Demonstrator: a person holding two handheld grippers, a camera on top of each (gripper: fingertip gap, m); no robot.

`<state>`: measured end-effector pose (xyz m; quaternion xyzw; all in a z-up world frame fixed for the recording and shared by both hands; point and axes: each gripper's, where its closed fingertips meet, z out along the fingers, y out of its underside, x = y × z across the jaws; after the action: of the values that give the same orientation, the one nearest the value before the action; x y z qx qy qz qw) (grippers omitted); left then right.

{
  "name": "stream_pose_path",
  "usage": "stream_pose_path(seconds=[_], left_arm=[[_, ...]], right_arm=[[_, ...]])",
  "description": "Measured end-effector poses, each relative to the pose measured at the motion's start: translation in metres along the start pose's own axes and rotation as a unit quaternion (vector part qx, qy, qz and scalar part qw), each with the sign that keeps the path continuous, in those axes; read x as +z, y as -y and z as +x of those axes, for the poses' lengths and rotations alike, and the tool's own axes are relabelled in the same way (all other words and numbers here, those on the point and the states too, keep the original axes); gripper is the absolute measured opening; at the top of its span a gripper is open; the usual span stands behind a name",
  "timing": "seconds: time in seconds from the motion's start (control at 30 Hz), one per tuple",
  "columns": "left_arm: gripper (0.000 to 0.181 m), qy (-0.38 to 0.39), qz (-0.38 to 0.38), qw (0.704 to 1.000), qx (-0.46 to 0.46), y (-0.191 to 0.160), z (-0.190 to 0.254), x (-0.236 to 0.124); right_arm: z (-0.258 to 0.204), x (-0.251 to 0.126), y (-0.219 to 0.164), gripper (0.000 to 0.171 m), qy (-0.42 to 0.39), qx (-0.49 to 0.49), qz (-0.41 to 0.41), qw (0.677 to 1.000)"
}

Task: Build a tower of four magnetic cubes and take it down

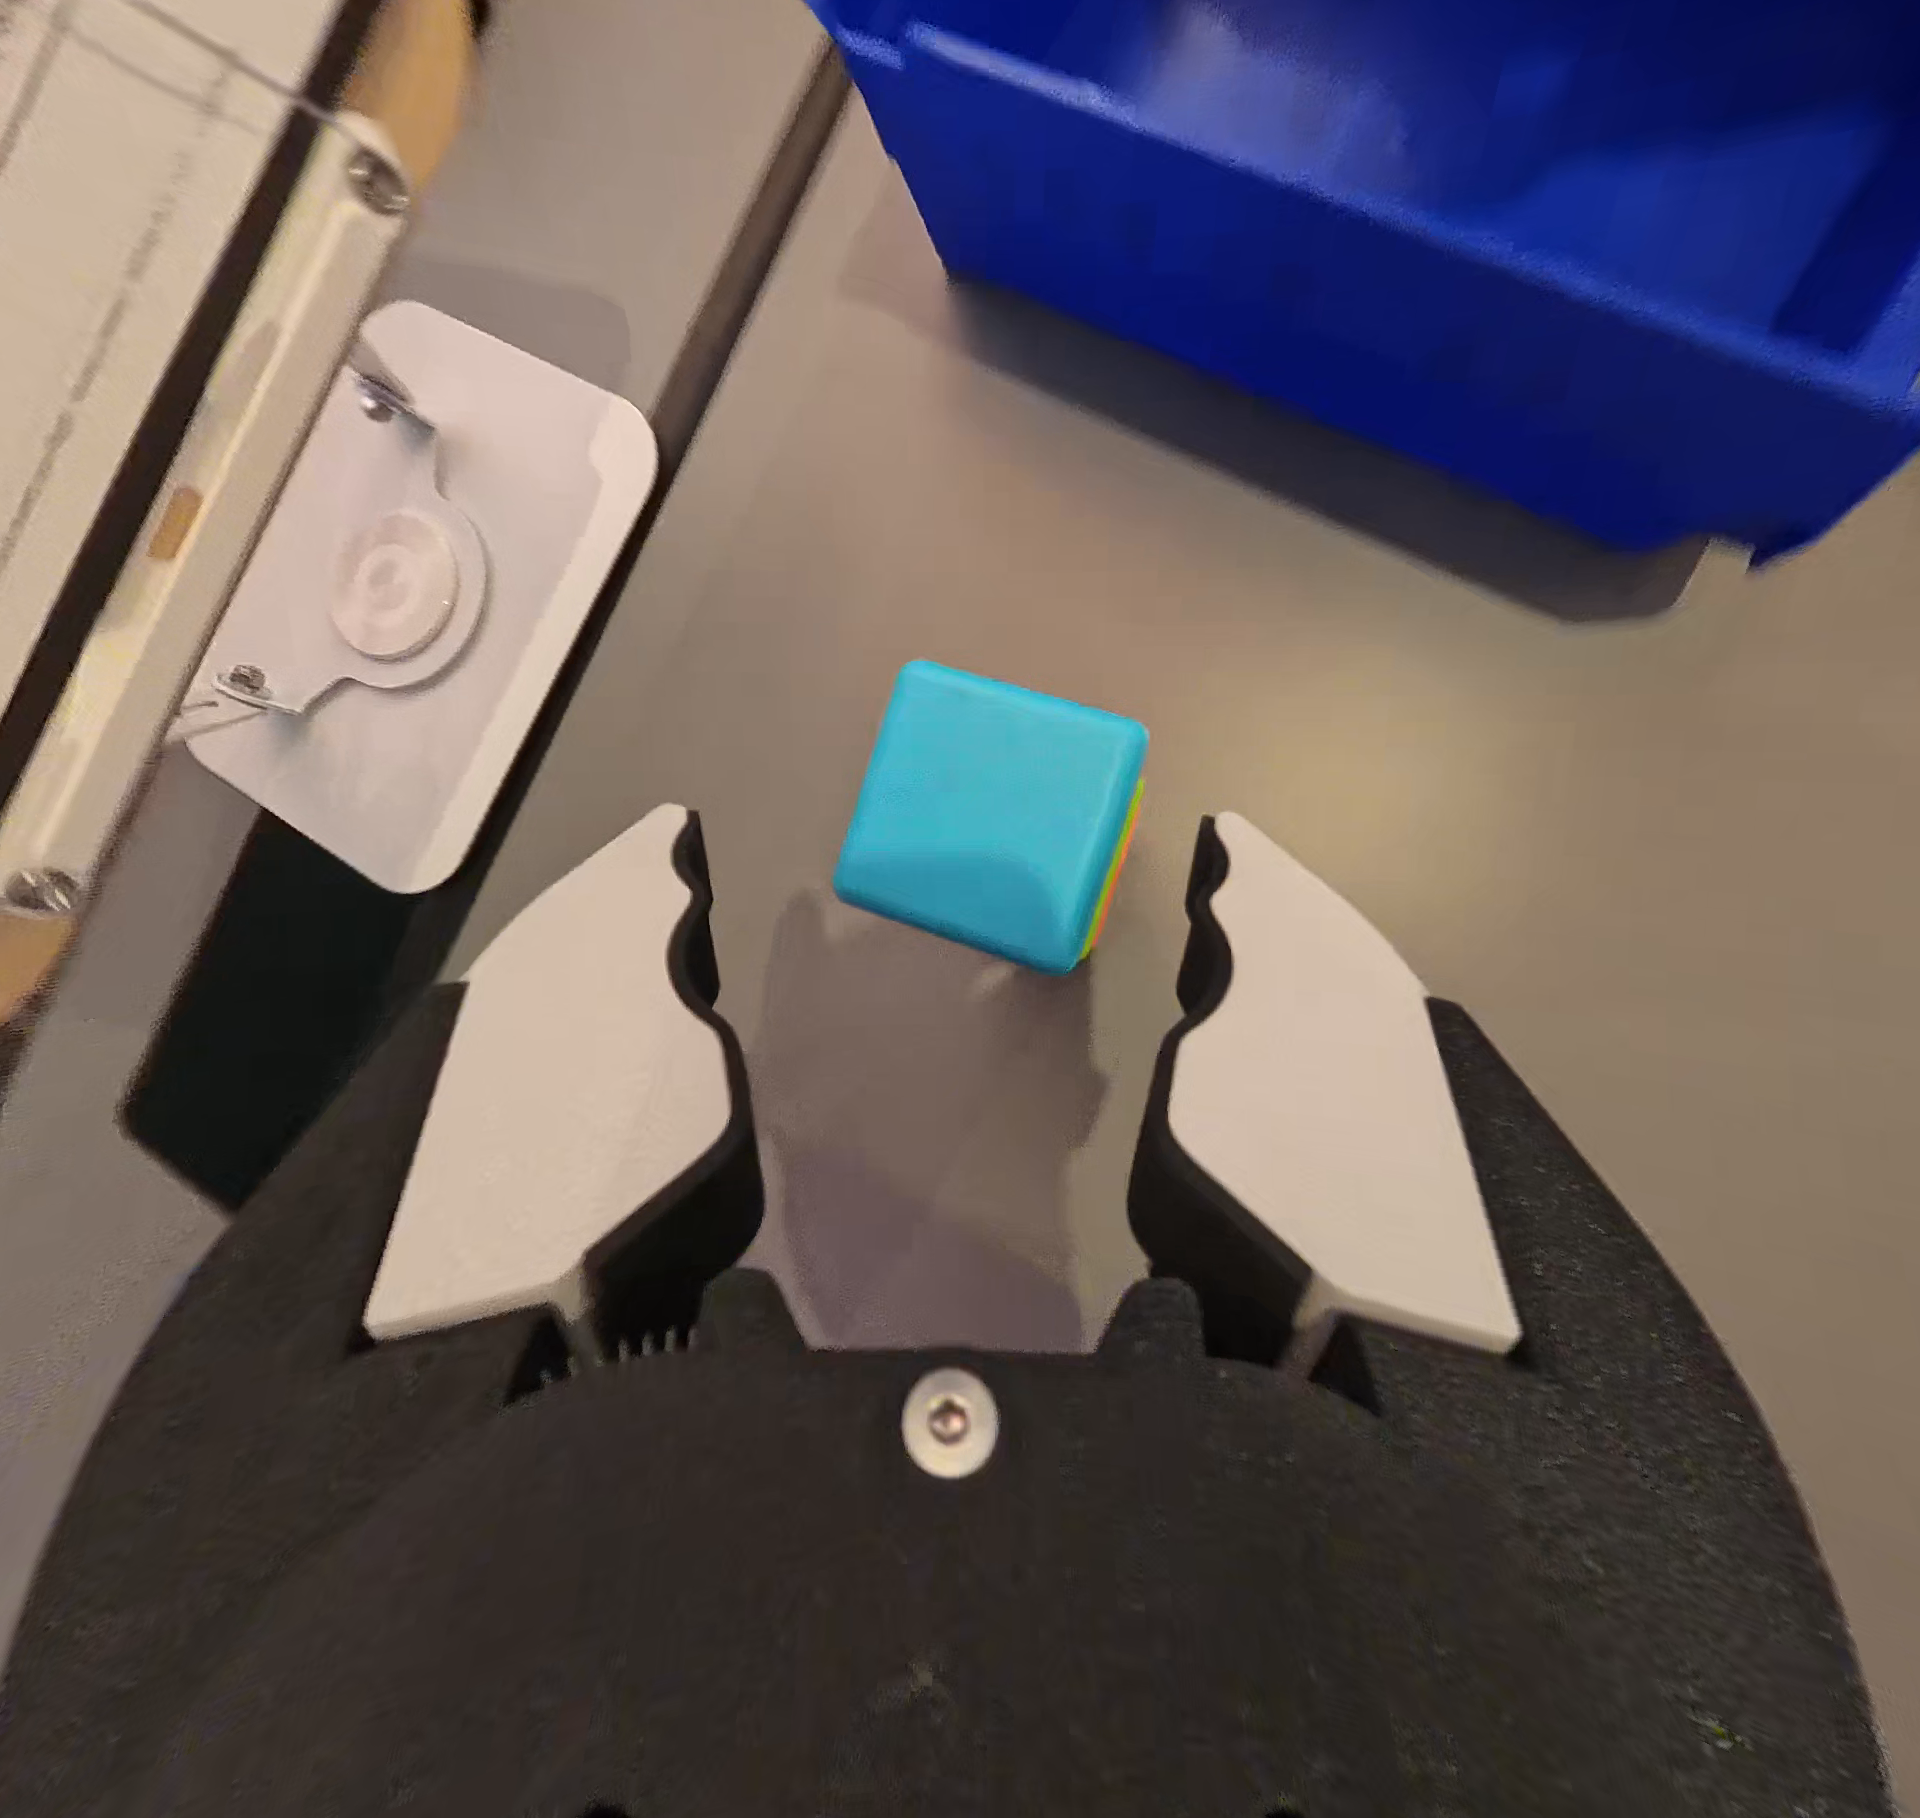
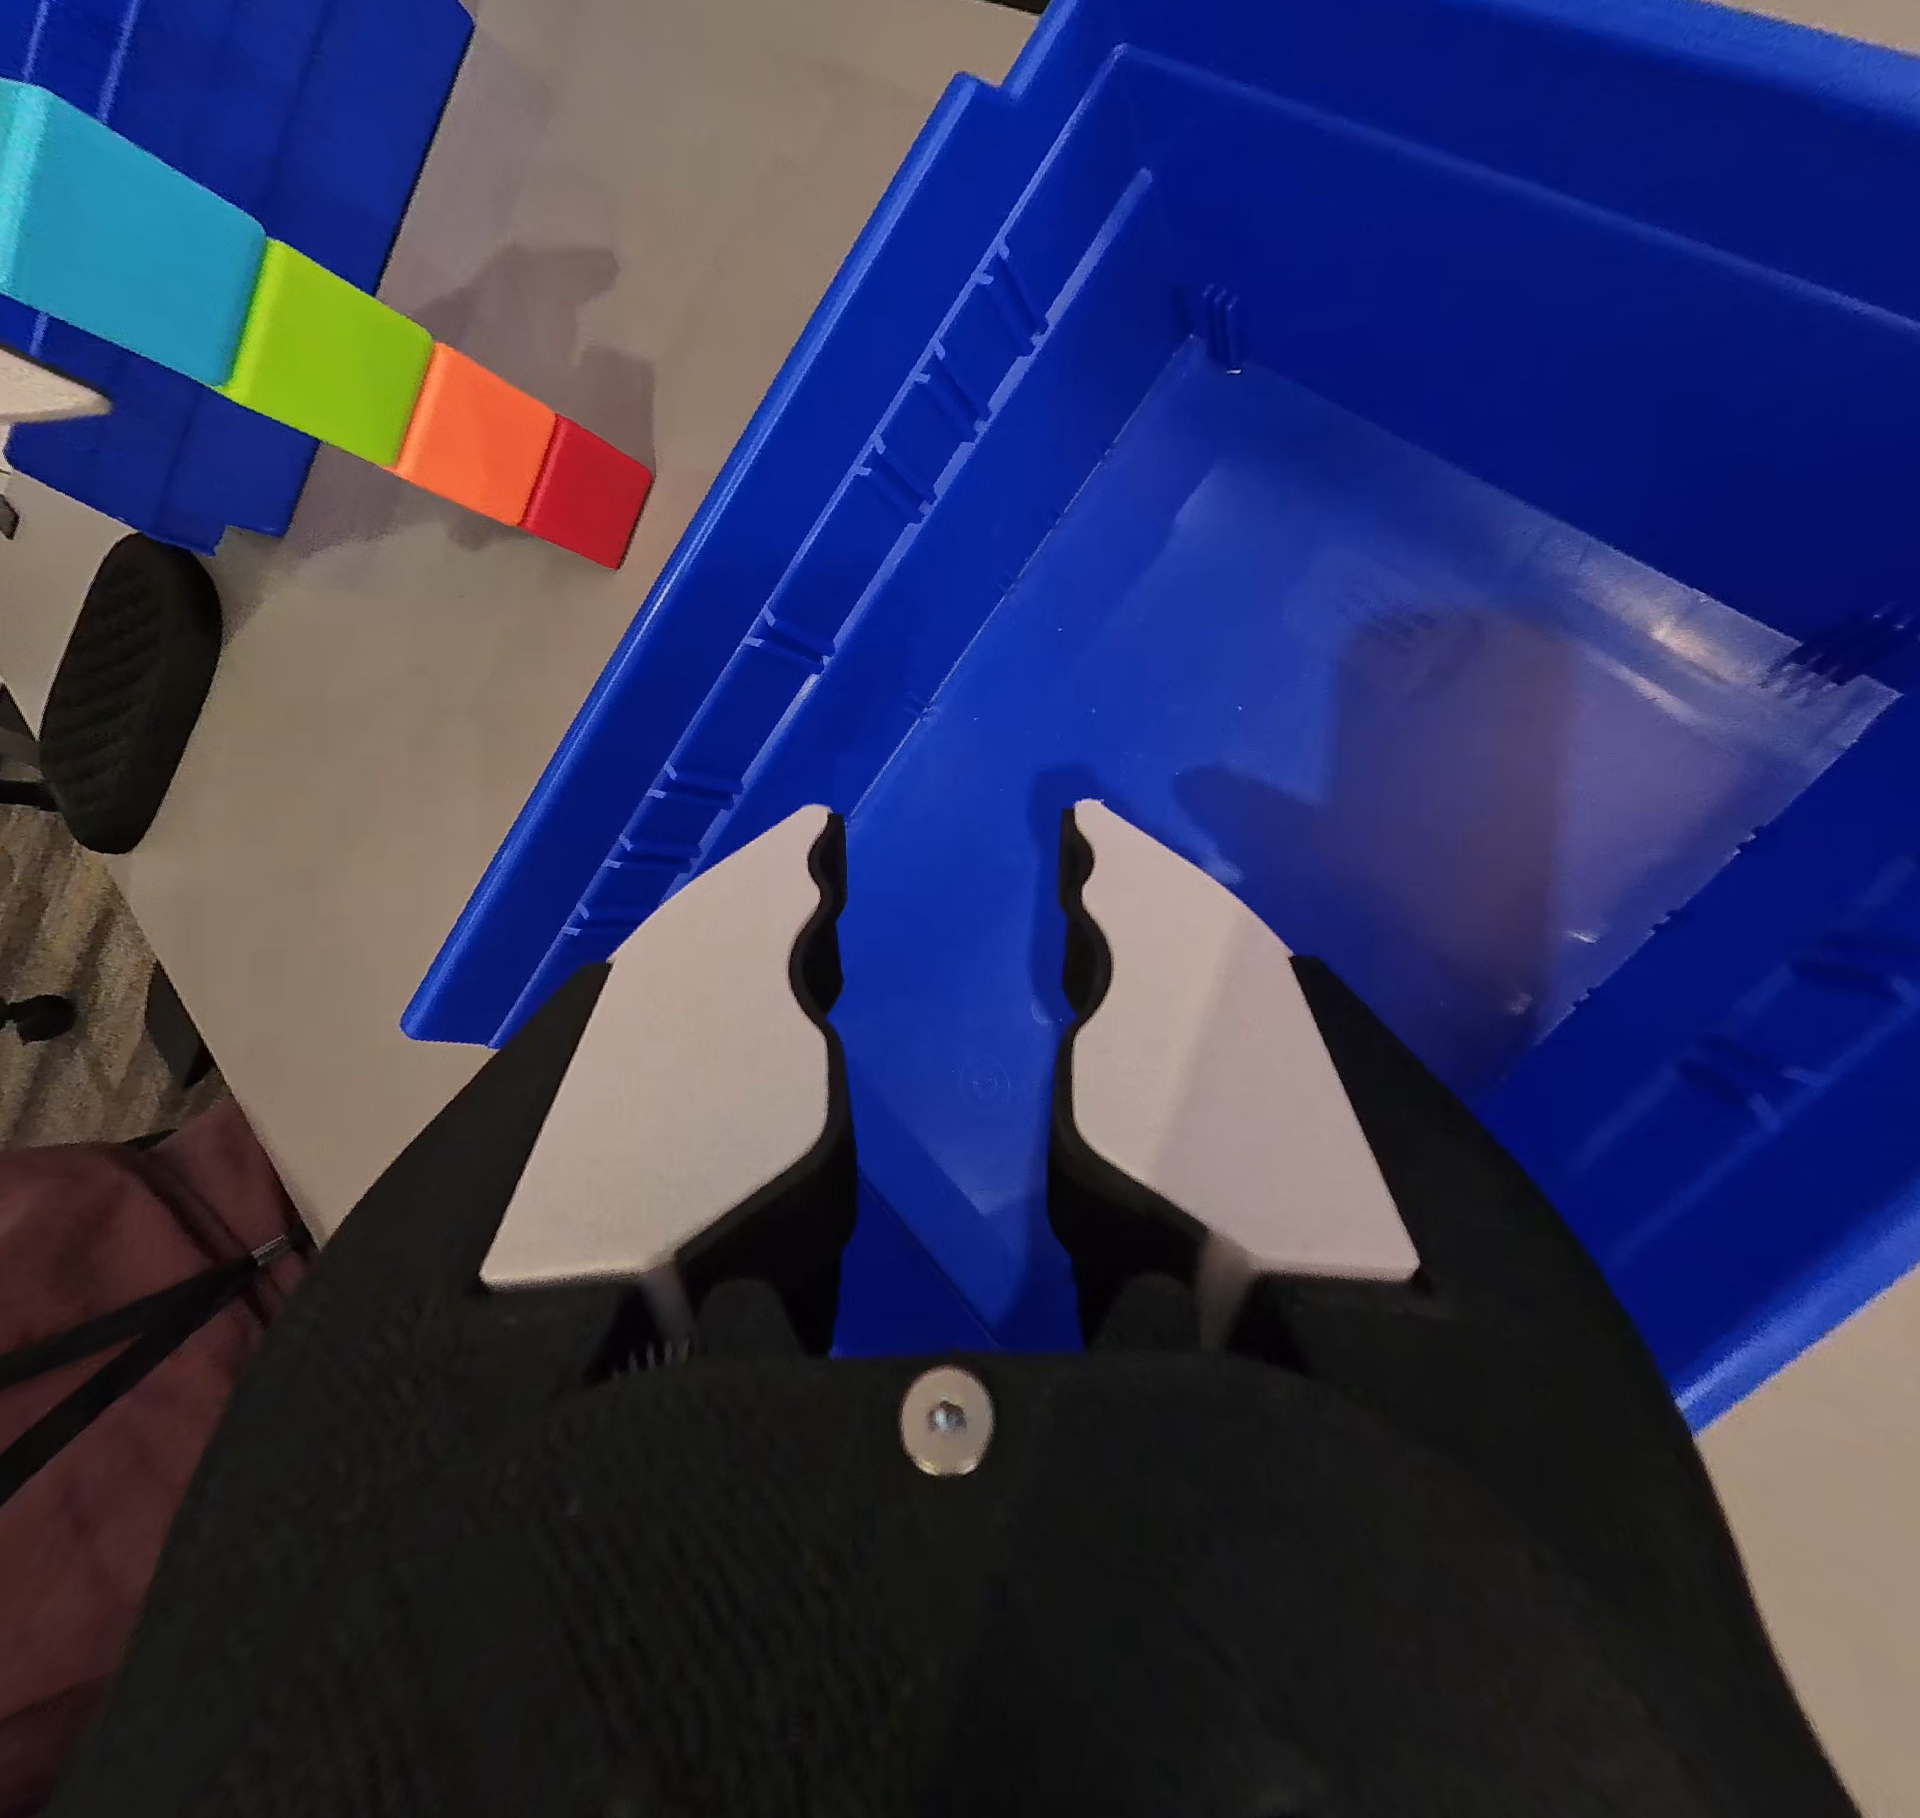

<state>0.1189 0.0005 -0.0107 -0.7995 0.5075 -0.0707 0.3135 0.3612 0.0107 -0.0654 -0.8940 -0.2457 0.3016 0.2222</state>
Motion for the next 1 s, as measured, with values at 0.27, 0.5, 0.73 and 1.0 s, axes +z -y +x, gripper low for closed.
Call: stream_pose_path(seconds=[0.27,0.5,0.73,1.0], left_arm=[[0.078,0.019,0.262,0.949,-0.174,-0.009,0.003,0.009],[0.083,0.061,0.296,0.947,-0.111,-0.02,0.008,0.032],[0.072,0.007,0.338,0.932,-0.133,-0.015,0.009,0.045],[0.056,-0.051,0.358,0.92,-0.149,-0.008,0.018,0.049]], right_arm=[[-0.002,0.002,0.001,0.041,-0.004,-0.004,-0.004,1.0],[0.0,0.007,-0.001,0.041,-0.011,-0.002,-0.016,1.0],[0.002,0.014,-0.004,0.041,-0.023,-0.002,-0.036,0.999],[0.002,0.019,-0.005,0.04,-0.026,-0.007,-0.049,0.998]])
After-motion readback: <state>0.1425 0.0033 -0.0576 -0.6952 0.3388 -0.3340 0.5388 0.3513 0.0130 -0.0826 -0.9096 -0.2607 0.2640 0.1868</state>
